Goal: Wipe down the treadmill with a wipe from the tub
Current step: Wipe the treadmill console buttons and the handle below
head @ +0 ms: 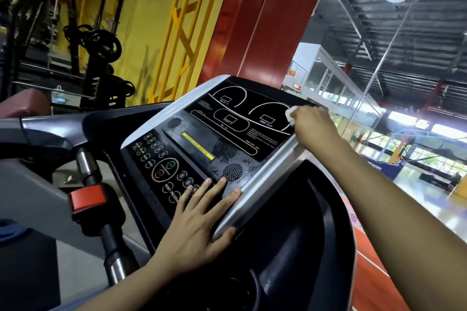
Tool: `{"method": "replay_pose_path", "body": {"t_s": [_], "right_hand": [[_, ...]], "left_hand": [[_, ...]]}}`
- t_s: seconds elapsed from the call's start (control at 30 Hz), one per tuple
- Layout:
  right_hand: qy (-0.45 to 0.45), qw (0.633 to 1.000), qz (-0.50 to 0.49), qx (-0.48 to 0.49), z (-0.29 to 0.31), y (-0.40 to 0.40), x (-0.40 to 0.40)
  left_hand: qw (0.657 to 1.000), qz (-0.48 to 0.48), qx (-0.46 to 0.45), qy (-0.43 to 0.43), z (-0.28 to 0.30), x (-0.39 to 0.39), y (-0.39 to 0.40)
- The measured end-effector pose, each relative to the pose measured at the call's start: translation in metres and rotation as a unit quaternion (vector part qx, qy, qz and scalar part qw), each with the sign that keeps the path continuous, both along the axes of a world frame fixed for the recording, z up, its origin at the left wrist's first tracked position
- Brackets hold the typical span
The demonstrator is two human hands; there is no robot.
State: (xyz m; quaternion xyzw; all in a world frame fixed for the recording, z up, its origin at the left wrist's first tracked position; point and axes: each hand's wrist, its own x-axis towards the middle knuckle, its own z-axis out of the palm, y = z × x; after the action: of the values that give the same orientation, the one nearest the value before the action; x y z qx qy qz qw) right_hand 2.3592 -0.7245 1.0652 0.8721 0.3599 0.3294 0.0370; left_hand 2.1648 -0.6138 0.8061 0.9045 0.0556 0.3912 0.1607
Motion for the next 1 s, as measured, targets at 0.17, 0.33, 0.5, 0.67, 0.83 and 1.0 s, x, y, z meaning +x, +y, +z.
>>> {"method": "replay_pose_path", "body": {"t_s": [0.17, 0.33, 0.5, 0.67, 0.83, 1.0], "right_hand": [[0.092, 0.964, 0.160, -0.193, -0.080, 0.032, -0.045], [0.069, 0.981, 0.120, -0.137, -0.050, 0.043, -0.010], [0.123, 0.964, 0.168, -0.166, -0.084, 0.081, -0.042], [0.101, 0.939, 0.233, -0.233, -0.094, 0.091, -0.057], [0.117, 0.980, 0.129, -0.098, -0.079, 0.106, -0.043], [0.169, 0.947, 0.214, -0.168, -0.100, 0.107, -0.056]], "left_hand": [[0.999, -0.027, 0.013, 0.012, -0.007, -0.011, 0.008], [0.999, 0.004, 0.010, 0.032, -0.026, -0.048, 0.028], [0.997, 0.008, -0.055, 0.045, -0.031, -0.058, 0.030], [0.997, 0.013, -0.059, 0.048, -0.032, -0.059, 0.031], [0.996, 0.020, -0.061, 0.057, -0.033, -0.059, 0.030], [0.996, 0.023, -0.058, 0.056, -0.032, -0.060, 0.030]]}}
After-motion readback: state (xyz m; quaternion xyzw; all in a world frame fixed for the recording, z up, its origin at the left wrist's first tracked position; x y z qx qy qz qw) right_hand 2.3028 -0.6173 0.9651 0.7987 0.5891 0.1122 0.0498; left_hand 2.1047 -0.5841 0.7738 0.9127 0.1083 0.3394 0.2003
